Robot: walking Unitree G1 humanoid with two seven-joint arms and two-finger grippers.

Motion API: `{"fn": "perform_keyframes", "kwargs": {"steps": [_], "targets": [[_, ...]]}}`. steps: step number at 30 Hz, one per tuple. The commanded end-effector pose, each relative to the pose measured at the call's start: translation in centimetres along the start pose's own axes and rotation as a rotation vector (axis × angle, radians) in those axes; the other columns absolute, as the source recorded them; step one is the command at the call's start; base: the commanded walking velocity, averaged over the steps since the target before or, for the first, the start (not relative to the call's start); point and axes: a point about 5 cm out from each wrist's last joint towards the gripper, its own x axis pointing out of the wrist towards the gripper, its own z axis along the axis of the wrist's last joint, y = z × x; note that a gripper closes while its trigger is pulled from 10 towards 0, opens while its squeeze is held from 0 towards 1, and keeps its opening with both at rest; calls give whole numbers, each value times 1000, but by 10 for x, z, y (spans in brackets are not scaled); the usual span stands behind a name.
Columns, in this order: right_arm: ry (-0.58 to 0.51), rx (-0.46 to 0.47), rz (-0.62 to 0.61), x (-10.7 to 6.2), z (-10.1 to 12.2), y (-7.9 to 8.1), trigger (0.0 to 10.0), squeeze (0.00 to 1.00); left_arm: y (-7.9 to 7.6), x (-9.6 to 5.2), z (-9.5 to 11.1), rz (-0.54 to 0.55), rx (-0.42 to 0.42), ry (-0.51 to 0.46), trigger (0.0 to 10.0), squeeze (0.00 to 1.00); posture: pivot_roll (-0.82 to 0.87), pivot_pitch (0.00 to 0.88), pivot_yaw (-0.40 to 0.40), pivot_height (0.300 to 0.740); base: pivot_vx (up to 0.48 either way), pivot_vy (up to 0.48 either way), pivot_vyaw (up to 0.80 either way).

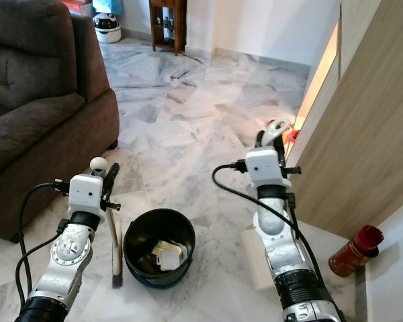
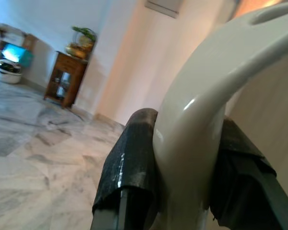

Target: Sweep floor

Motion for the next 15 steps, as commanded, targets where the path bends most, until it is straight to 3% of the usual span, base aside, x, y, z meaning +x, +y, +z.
{"fn": "perform_keyframes", "kwargs": {"steps": [1, 7, 15], "targets": [[-31, 0, -43, 7, 3, -9, 10000, 0, 0, 2, 7, -10, 7, -43, 10000, 0, 44, 0, -57, 740, 0, 0, 0], [41, 47, -74, 4, -18, -20, 10000, 0, -3, 1, 6, -38, -8, -37, 10000, 0, 42, 0, -52, 740, 0, 0, 0], [86, 74, -37, 2, -32, -20, 10000, 0, -5, -1, 2, -53, -11, -22, 10000, 0, 41, 0, -55, 740, 0, 0, 0]]}}
